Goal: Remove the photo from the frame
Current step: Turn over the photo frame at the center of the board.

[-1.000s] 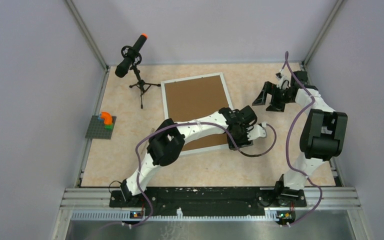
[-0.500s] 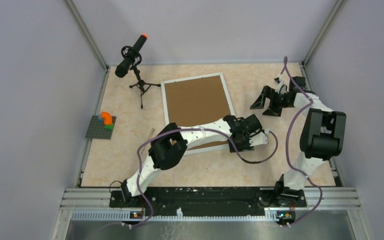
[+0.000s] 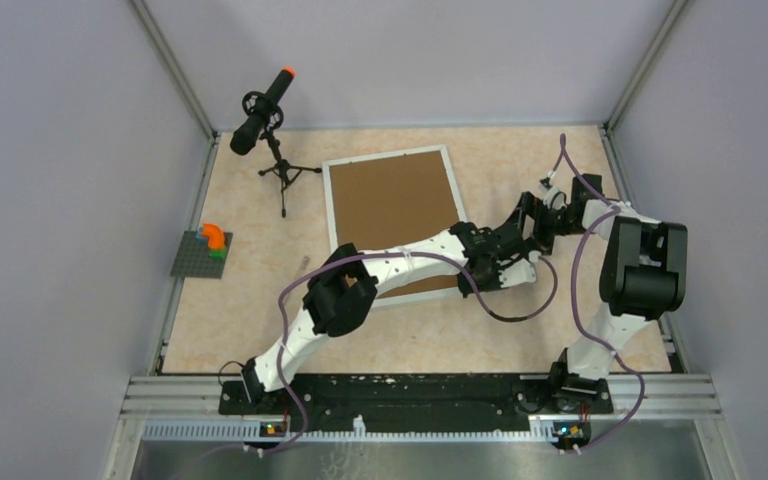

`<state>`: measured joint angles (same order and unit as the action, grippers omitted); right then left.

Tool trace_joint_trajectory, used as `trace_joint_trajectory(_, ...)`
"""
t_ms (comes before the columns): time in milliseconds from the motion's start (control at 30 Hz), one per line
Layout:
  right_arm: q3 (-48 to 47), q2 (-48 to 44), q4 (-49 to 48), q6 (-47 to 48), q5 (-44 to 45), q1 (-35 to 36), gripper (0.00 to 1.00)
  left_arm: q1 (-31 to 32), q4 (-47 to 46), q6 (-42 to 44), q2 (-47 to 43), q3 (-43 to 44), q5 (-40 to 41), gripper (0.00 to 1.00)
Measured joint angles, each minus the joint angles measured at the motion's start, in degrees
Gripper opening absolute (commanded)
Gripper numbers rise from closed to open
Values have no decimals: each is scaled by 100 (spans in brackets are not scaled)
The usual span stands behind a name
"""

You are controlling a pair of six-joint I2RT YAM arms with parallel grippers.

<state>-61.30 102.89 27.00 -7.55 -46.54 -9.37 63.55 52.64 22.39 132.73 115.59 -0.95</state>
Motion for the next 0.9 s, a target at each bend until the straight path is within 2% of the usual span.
trace_joint_trajectory(167,313,59,50,-4,-306,52,96,-61,256,48,0,63,-76,0)
trace_joint_trajectory(467,356,601,87,-17,-1412,293,93,-90,326,160,-138,452,-114,1)
trace_joint_trajectory(500,358,673,98,-22,-1550,319,93,-90,328,173,-155,452,-114,13)
trace_joint_trajectory(567,411,754,105,-44,-1751,352,93,-92,328,197,-164,452,-96,44)
trace_joint_trajectory(600,444,754,105,-48,-1784,361,93,-96,321,223,-164,439,-83,53)
trace_joint_trajectory(633,474,752,101,-59,-1812,365,93,-101,291,262,-177,389,-72,57)
trace_joint_trajectory(833,535,704,57,-125,-1808,374,93,-138,308,227,-323,-289,-7,56)
trace_joint_trajectory(900,546,660,57,-127,-1753,387,93,-173,354,127,-326,-422,9,59)
